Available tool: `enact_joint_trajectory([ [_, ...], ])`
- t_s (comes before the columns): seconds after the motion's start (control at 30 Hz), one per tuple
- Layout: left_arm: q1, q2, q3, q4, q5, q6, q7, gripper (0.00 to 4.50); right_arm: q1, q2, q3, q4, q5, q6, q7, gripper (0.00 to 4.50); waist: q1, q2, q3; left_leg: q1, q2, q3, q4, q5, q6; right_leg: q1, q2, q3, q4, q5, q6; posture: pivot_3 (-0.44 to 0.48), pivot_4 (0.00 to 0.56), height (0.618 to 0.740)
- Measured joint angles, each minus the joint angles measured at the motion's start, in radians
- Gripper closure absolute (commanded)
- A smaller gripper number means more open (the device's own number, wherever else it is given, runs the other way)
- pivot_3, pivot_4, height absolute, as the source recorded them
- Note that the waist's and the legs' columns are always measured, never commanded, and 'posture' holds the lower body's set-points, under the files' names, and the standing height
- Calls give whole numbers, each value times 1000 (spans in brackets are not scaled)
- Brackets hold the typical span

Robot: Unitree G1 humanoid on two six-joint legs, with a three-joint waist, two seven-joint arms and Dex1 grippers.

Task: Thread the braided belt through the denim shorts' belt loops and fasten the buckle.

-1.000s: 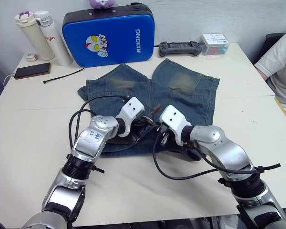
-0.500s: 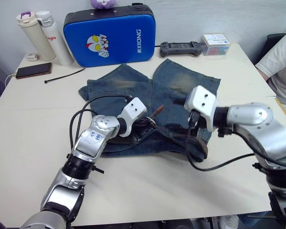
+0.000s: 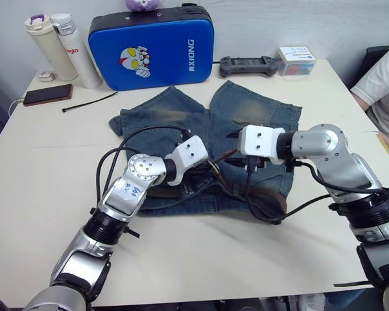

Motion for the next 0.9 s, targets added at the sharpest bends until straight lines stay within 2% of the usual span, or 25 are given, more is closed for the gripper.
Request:
enact_joint_trajectory([
  [0.1, 0, 2, 7, 4, 11, -6, 5, 4500, 0, 0, 1, 7, -9, -15, 25, 4130, 0, 0, 0, 0, 0, 0, 0, 0, 0, 0, 0, 0, 0, 0, 0, 0, 150, 740],
  [0.13, 0, 2, 15, 6, 11, -6, 8, 4069, 1, 0, 1, 7, -11, -18, 32, 4491, 1, 0, 0, 0, 0, 0, 0, 0, 0, 0, 0, 0, 0, 0, 0, 0, 150, 740],
  [0.27, 1, 1, 49, 3, -28, 11, -22, 2365, 1, -5, 0, 11, -23, -48, 39, 4500, 0, 0, 0, 0, 0, 0, 0, 0, 0, 0, 0, 0, 0, 0, 0, 0, 150, 740],
  [0.3, 1, 16, 63, -7, -56, 32, -51, 2022, 1, -14, 0, 14, -29, -69, 42, 4500, -2, 0, 0, 0, 0, 0, 0, 0, 0, 0, 0, 0, 0, 0, 0, 0, 150, 740],
  [0.43, 11, 122, 165, -61, -187, 139, -165, 135, 0, -48, -15, 55, -55, -182, 51, 4500, -9, 0, 0, 0, 1, 0, 0, 0, 0, -1, 1, 0, 0, 0, 0, 0, 150, 740],
  [0.5, 24, 181, 213, -85, -246, 193, -213, 35, -6, -58, -27, 79, -56, -248, 60, 4500, -9, 0, 0, 0, 1, 0, -1, 0, 0, 0, 1, 0, 0, 0, 0, 0, 150, 740],
  [0.63, 43, 237, 249, -91, -298, 244, -241, 35, -41, -83, -38, 113, -57, -352, 92, 4500, -7, 0, 0, 0, 1, 0, 0, 0, 0, 0, 1, 0, 0, 0, 0, 0, 150, 740],
  [0.9, 48, 245, 271, -114, -344, 275, -221, 35, -184, -171, -60, 302, -70, -638, 170, 4500, -7, 0, 0, 0, 1, 0, 0, 0, 0, 0, 1, 0, -1, 0, 0, 0, 150, 740],
])
